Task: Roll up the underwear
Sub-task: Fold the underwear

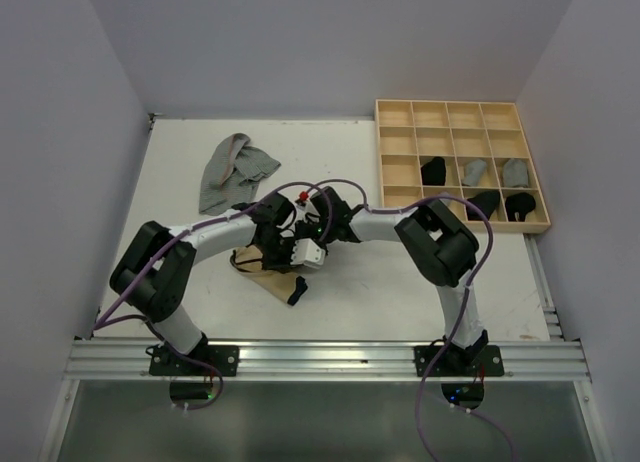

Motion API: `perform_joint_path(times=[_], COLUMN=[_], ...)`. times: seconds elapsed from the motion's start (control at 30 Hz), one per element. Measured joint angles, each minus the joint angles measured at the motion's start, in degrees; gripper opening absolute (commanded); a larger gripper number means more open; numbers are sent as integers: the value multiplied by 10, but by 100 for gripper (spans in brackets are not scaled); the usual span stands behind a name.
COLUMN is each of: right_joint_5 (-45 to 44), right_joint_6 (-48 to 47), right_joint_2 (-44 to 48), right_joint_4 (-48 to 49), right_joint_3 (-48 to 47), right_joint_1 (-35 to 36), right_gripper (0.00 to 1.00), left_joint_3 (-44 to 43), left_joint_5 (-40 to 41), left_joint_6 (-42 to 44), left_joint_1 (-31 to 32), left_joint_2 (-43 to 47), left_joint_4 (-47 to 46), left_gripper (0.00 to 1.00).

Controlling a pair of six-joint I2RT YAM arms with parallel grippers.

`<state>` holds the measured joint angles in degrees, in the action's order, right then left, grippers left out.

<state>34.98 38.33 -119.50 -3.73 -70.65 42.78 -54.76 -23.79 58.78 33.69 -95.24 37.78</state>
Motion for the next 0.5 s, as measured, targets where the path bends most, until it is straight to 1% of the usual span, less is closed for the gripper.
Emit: perform_joint_path(times=[0.07,0.2,0.27,0.37,0.5], right_joint_5=[-10,-27,-27,-24,-25], right_joint_6=[1,3,12,26,53], right_joint_2=[12,67,93,124,149], right_joint_4=[-2,-24,-26,-19,-5], right_joint_3=[10,49,56,62,93], right_joint_1=[-7,-36,-47,-45,-39], right_gripper=[15,15,15,15,13], left_joint_3=[0,4,5,6,9], left_joint_5=[-1,-7,-13,-17,-31], left_joint_6=[-4,-12,-13,-16,-17], left_joint_1=[0,-2,-2,-3,-1], left_joint_2=[0,0,0,0,4], left_joint_4=[-7,-22,-28,-34,-36], left_gripper=[27,30,35,39,41])
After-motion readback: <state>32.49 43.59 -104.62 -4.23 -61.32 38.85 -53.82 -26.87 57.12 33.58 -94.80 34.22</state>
